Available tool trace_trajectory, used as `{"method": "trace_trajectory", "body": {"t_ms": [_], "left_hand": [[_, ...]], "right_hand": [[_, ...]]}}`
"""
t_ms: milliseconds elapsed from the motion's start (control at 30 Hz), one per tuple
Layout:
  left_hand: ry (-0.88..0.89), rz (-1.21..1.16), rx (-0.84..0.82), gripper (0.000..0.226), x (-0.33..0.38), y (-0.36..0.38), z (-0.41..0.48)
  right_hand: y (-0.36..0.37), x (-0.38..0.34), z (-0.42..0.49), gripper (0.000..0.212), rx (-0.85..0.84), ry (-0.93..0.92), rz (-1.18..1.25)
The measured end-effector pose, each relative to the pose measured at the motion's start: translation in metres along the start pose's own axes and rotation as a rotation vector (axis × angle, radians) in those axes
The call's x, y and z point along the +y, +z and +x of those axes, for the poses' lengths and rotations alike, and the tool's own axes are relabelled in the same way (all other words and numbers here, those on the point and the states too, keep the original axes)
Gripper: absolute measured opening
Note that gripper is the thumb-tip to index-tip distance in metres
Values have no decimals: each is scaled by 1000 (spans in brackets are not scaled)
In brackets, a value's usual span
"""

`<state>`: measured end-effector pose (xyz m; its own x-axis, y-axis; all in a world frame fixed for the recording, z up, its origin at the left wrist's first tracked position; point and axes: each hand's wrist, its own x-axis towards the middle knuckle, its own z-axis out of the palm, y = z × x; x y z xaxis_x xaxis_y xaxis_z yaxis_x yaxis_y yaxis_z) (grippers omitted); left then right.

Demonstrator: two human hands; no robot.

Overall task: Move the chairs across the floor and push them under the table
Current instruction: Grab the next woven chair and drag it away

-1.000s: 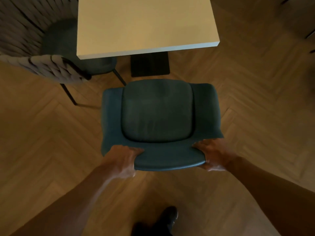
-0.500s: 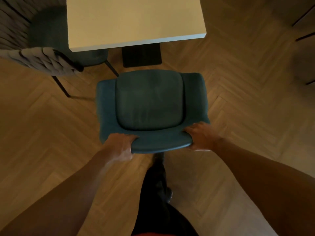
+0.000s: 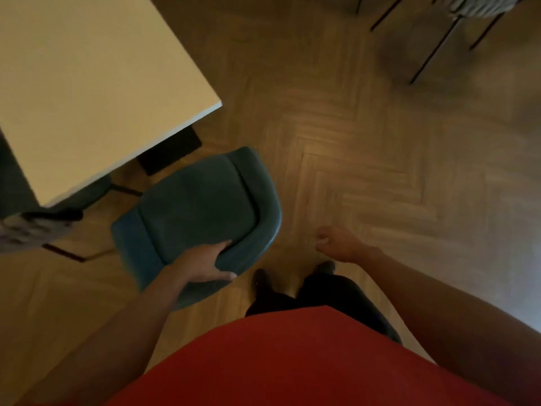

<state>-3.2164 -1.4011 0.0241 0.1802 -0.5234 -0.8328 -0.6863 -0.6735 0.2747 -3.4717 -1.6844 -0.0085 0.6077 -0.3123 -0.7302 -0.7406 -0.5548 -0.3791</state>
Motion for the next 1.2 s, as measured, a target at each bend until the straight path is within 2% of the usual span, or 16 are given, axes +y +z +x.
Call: {"method": "trace_trajectory", "body": {"t_ms": [67, 200, 433, 667, 867, 1033, 1200], "left_hand": [[43, -9, 116, 103, 36, -11, 21], [128, 34, 280, 71, 128, -47, 76], [154, 134, 1, 53, 301, -112, 182], [197, -23, -10, 42, 453, -180, 252], [210, -64, 30, 33, 514, -232, 310], [166, -91, -24, 32, 537, -268, 368], [161, -66, -29, 33, 587, -343, 445]], "right_hand": [[-9, 40, -15, 19, 56, 76, 148], [-30, 129, -33, 30, 141, 237, 269], [-101, 258, -49, 38, 210, 374, 410], [-195, 341, -41, 40, 279, 369, 485], [-260, 388, -23, 39, 329, 403, 570], [-305, 430, 4, 39, 323, 473, 631], [-402, 478, 56, 40, 347, 522, 626]]}}
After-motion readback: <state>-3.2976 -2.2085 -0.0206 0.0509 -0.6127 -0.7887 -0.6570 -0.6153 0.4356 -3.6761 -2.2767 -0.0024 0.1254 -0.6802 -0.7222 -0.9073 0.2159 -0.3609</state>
